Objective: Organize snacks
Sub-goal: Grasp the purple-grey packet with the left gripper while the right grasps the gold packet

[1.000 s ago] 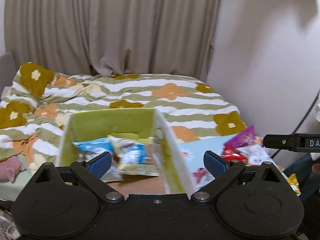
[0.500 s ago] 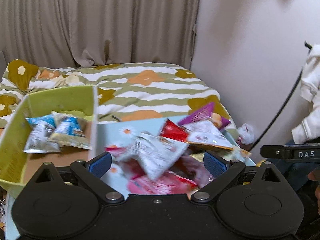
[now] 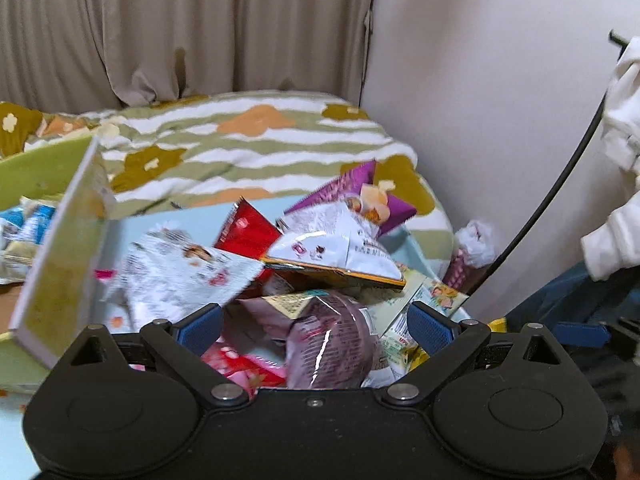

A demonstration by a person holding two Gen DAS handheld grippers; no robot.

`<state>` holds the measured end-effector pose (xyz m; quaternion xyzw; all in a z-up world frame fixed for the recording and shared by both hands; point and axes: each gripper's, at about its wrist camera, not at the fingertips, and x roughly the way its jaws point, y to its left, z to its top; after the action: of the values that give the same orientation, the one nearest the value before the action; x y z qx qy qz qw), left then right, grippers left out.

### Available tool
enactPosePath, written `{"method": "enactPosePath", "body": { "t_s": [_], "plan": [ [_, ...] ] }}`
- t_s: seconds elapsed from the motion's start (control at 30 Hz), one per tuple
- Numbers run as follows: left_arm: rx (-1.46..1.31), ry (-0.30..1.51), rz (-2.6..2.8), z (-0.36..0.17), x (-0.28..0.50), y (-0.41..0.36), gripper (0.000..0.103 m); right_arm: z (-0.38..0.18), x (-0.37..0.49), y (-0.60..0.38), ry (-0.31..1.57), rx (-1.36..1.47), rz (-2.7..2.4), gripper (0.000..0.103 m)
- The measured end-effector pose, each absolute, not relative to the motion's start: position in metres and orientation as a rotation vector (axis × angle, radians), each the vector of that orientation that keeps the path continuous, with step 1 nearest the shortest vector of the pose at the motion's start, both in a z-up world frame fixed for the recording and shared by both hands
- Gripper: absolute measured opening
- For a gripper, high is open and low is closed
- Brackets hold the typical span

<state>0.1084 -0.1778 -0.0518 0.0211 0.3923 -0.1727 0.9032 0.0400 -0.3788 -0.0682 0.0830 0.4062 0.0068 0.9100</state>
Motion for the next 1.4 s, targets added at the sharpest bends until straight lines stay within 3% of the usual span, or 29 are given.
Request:
{"method": "enactPosePath", "body": {
  "t_s": [0.37, 0.53, 0.63, 1.27, 1.4],
  "plan": [
    [-0.032, 0.988, -0.328, -0.109, 0.148, -0.193, 0.097, -0.102, 0.05, -0.375, 0.86, 0.159, 0.088, 0.101],
    [-0.11, 1.051, -0.348, -0.125, 0.155, -0.189, 0.072, -0.116, 0.059, -0.374, 0.874, 0.165, 0.103, 0.095],
    [-0.096, 1.045, -0.356, -0.127, 0.154, -0.19, 0.067, -0.125, 0.063, -0.371, 0.87, 0.152, 0.107, 0.092],
    [0.05, 0.93, -0.331, -0.094, 0.122, -0.186, 0.063, -0.143, 0.074, -0.374, 0.877, 0.219, 0.089, 0.09],
    [0.056, 0.919, -0.331, -0.088, 0.117, -0.184, 0.063, -0.143, 0.076, -0.377, 0.888, 0.246, 0.088, 0.081]
  ]
}}
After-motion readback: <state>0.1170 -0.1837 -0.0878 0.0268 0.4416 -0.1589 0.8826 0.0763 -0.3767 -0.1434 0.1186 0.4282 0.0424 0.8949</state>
